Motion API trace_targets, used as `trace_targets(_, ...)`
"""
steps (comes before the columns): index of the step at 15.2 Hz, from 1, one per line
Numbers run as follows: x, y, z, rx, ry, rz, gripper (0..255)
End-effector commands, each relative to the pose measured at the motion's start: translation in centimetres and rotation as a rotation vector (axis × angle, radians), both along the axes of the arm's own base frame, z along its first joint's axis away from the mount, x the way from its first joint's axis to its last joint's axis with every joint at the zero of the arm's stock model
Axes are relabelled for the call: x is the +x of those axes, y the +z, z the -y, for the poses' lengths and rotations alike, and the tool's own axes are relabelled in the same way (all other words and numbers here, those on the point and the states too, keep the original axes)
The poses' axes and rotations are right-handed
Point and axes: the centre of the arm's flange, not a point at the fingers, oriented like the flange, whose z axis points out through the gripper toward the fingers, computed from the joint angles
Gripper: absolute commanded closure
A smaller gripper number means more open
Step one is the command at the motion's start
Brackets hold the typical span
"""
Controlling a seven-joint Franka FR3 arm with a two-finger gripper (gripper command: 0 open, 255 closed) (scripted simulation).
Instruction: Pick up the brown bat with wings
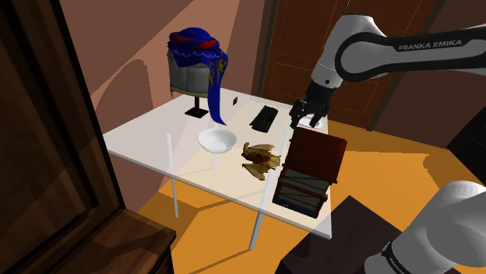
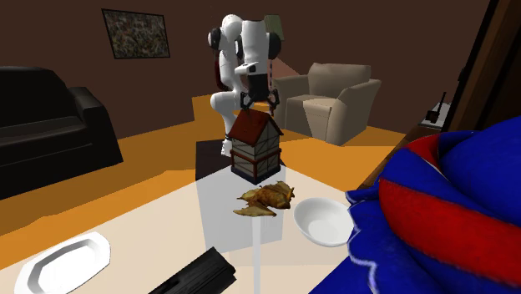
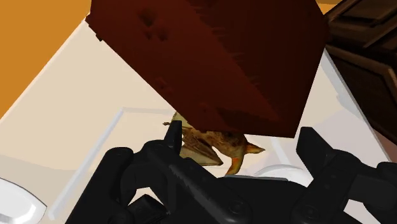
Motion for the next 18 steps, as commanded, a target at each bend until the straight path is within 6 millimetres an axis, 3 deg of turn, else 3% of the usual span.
trace_targets(1, 2.0, -2.0, -1.0, -0.013, -0.008, 0.007, 0)
trace_targets(18, 18.6, -16.5, -3.9, -0.126, -0.076, 0.049, 0)
